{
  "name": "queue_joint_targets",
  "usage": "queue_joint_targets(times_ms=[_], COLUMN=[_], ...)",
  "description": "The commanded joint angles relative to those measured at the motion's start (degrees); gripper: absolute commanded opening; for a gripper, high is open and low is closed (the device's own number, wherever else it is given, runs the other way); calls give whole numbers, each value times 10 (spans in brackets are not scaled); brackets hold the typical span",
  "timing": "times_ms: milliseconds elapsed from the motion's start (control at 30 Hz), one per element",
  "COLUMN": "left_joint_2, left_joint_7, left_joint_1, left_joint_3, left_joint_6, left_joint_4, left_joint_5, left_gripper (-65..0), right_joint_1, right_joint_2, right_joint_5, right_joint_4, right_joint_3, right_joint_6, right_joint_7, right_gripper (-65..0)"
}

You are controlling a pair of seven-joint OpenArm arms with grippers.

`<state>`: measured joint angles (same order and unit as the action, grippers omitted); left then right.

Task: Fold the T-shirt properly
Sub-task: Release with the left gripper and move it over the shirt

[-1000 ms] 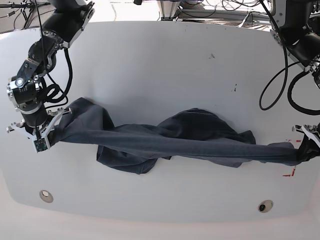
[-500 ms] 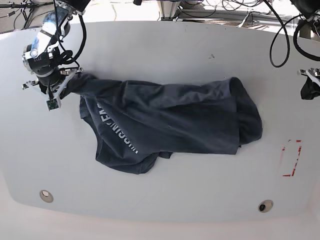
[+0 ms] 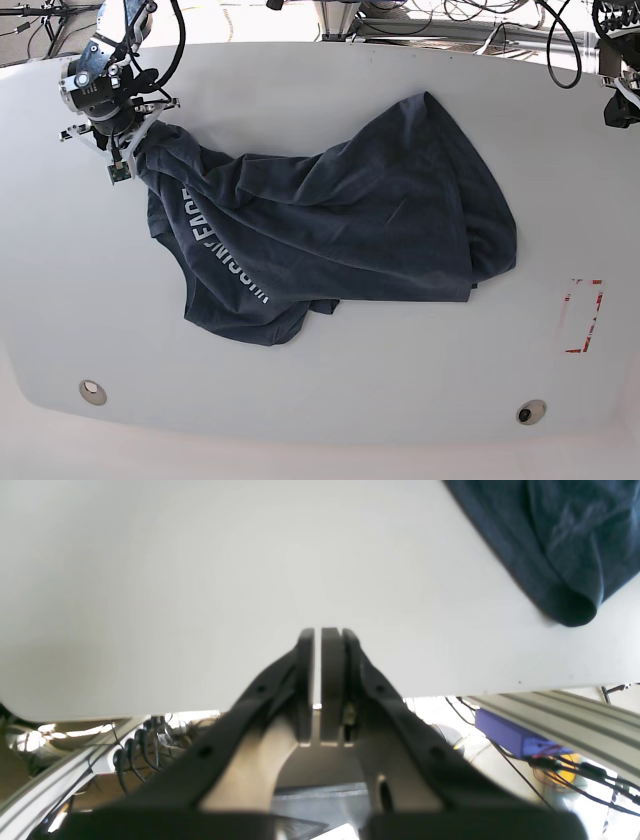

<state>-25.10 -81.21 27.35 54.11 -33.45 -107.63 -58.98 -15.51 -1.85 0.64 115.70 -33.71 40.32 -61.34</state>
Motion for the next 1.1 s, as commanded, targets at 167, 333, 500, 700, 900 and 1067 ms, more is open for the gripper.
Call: queue_joint_targets(times_ms=[167, 333, 500, 700, 900, 1067], left_joint_2=[-11, 11, 40, 97, 146, 178], left_joint_7=[12, 12, 12, 12, 12, 12], left_joint_1=[1, -6, -50, -85, -96, -96], left_joint_3=[2, -12, -73, -136, -161, -181], left_joint_6=[0, 3, 4, 4, 4, 4], left_joint_4=[-9, -9, -8, -5, -5, -5], left_joint_5=[-10, -8, -8, -2, 41, 96], left_gripper=[-650, -650, -625, -469, -311, -261], right_joint_1=[-5, -11, -11, -13, -13, -13], right_joint_2=[5, 5, 6, 7, 7, 7], right_joint_5=[-2, -3, -3, -3, -3, -3], right_joint_4=[10, 10, 9, 8, 8, 8], right_joint_3=[-4, -4, -3, -2, -1, -1], right_joint_6=[-3, -3, -3, -3, -3, -3], right_joint_7=[9, 10, 17, 41, 42, 44], right_gripper=[-648, -648, -650, -650, -650, -650])
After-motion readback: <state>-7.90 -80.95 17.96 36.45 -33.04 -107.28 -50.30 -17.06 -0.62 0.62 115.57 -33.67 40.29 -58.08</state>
